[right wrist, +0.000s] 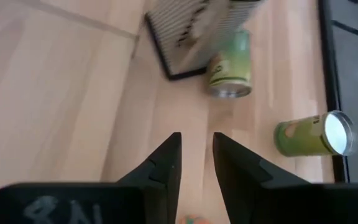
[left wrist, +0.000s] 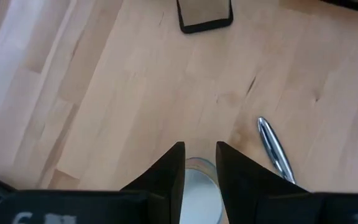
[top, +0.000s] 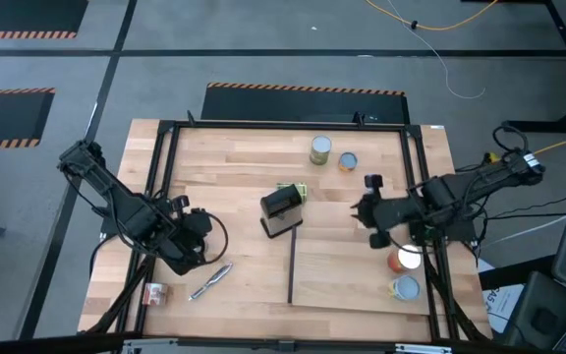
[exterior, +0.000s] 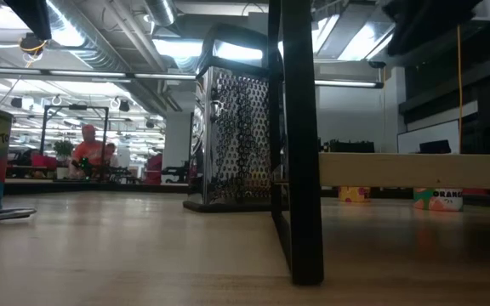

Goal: Pick and place cans onto a shelf
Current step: Put the large canned oranges on the shelf

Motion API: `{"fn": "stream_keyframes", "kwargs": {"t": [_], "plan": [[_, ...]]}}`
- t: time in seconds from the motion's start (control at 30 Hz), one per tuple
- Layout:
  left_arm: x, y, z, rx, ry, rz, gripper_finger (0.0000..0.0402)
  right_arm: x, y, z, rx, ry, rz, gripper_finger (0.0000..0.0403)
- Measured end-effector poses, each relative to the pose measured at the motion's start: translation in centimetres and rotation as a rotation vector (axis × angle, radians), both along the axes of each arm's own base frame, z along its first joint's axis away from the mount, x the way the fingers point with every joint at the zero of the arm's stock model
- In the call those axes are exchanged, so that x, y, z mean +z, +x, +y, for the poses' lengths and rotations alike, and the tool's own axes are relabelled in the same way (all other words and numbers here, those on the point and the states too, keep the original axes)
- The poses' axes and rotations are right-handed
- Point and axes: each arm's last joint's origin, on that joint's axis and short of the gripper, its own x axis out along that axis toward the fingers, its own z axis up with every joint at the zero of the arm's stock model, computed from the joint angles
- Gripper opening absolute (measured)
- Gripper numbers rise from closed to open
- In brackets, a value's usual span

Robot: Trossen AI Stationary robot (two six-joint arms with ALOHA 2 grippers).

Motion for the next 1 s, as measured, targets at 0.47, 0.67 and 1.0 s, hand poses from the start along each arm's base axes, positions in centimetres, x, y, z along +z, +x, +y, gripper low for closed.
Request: {"fn": "stream_keyframes", "kwargs": {"t": [0.47, 0.67, 1.0], "plan": [[0.1, 0.2, -0.1, 0.006, -0.017, -0.022, 0.0084, -5.3, 2.5, -8.0, -0.134, 0.407, -0.219, 0.0097], [0.1, 0.2, -0.1, 0.007, -0.018, -0.023, 0.0084, -7.4, 2.4, -10.0, -0.279, 0.528, -0.358, 0.0097], [0.1, 0.3, -0.2, 0.056, -0.026, -0.062, 0.0084, -10.3, 2.3, -10.5, -0.246, 0.496, -0.480, 0.0097]]}}
